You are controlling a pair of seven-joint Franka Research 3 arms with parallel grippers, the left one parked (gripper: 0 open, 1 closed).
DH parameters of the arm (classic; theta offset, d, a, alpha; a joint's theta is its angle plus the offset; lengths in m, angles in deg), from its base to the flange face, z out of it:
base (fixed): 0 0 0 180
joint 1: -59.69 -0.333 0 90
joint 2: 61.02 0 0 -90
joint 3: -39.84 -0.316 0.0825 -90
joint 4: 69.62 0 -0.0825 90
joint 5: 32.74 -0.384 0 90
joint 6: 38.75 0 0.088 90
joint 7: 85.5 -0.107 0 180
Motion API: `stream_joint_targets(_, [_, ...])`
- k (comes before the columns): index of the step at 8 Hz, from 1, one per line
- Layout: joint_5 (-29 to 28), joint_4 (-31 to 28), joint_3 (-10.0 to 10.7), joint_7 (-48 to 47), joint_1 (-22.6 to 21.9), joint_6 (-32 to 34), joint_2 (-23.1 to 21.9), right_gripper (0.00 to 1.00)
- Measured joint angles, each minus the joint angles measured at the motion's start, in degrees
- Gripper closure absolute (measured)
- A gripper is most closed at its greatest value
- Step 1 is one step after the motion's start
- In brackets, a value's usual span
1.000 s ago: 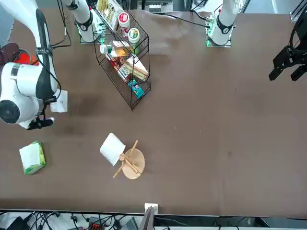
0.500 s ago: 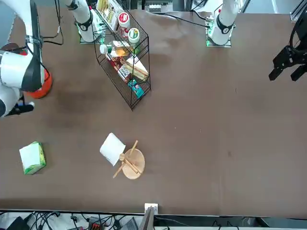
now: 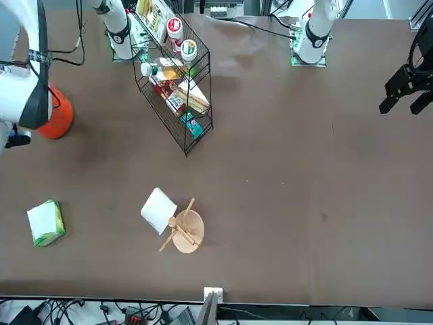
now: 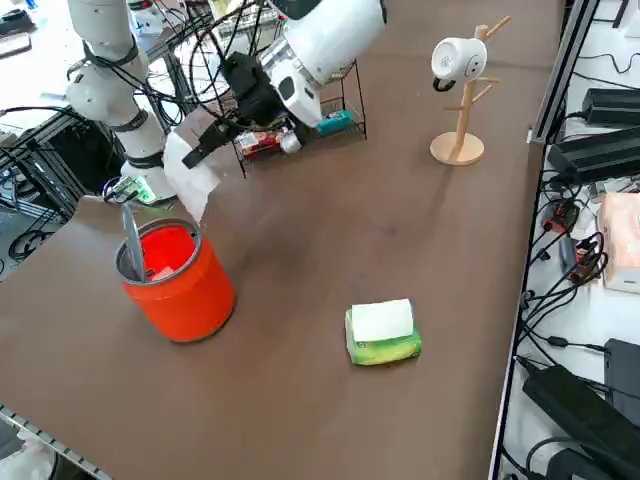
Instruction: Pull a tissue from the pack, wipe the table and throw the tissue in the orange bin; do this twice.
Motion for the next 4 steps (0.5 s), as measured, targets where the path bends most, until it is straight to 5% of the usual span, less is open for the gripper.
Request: stream_joint_targets(4, [2.2,-4.2,0.3,0.1,2.6,-4.6,0.6,0.99])
